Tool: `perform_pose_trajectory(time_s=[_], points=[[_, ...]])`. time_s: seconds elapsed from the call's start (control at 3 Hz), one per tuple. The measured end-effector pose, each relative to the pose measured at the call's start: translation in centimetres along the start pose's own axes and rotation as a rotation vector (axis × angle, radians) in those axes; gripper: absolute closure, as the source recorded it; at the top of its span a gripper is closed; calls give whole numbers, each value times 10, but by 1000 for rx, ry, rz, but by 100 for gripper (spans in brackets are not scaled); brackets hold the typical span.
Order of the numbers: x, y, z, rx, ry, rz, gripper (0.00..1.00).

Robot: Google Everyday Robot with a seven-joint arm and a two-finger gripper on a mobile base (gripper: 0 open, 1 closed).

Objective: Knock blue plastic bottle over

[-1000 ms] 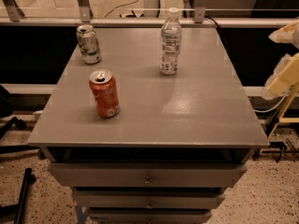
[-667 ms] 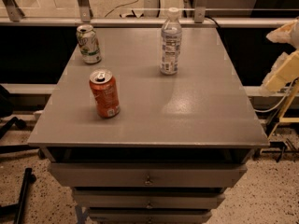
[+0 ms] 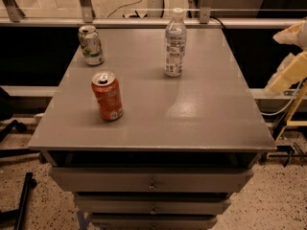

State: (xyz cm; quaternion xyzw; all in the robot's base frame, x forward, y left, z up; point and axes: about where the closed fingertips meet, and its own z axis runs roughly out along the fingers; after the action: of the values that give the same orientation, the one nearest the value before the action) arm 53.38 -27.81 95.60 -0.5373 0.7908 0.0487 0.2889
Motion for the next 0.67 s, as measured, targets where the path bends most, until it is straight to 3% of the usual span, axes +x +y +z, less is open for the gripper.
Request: perform_pose_trajectory(time_s=[0.33, 0.67], points=[[-14, -13, 16, 3, -63, 15, 0], [-46, -15, 36, -17, -140, -4, 0]])
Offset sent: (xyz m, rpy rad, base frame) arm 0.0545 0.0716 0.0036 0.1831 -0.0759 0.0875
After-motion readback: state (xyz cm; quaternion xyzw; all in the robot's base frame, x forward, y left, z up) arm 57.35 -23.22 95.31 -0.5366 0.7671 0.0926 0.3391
